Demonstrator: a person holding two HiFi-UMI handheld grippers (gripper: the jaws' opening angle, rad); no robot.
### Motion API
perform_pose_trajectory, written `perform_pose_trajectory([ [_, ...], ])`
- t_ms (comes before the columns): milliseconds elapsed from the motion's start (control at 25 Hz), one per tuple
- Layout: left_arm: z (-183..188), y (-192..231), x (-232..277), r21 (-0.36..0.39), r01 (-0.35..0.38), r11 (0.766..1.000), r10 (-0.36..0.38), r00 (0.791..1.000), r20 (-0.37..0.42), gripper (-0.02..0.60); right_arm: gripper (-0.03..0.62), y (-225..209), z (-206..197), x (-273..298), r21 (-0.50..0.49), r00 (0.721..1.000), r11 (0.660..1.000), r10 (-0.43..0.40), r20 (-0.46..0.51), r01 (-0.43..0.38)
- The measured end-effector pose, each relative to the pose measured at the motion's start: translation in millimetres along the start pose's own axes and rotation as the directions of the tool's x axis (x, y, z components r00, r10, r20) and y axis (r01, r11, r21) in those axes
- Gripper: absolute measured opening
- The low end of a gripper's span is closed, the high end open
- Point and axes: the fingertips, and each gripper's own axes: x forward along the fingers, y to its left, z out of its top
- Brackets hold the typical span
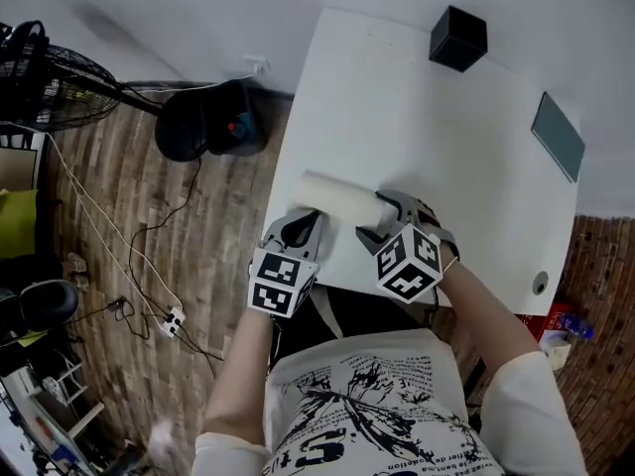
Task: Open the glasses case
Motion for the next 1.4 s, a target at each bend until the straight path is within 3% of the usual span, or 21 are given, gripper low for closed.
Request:
perform_pose_trajectory([
  [280,-1.7,2.0,6.8,0.003,-0.016,1.0,0.017,1.0,-0.023,0.014,0.31,0.3,1.2,-4.7,0.014,1.0,1.0,0.0,0.009,0.0],
  [560,1.1,3.9,6.0,-0.003,0.002,1.0,-0.002,0.999,-0.032,0.013,0.26,-8.4,12.6,-15.7,0.047,0.998,0.999,-0.028,0.048,0.026],
  [840,0.8,3.5,6.8,-0.013,0.024,1.0,-0.024,0.999,-0.044,0.013,0.25,-26.5,20.1,-26.1,0.094,0.994,0.995,-0.052,0.094,0.043],
  [1080,1.8,4.7,6.6,-0.014,0.031,0.999,-0.032,0.998,-0.048,0.012,0.068,-56.1,22.1,-22.5,0.121,0.986,0.982,-0.155,0.068,0.146],
  [1400,2.6,4.6,6.9,-0.017,0.038,0.999,-0.039,0.998,-0.054,0.013,0.063,-78.1,19.7,-12.5,0.141,0.985,0.976,-0.171,0.033,0.165],
])
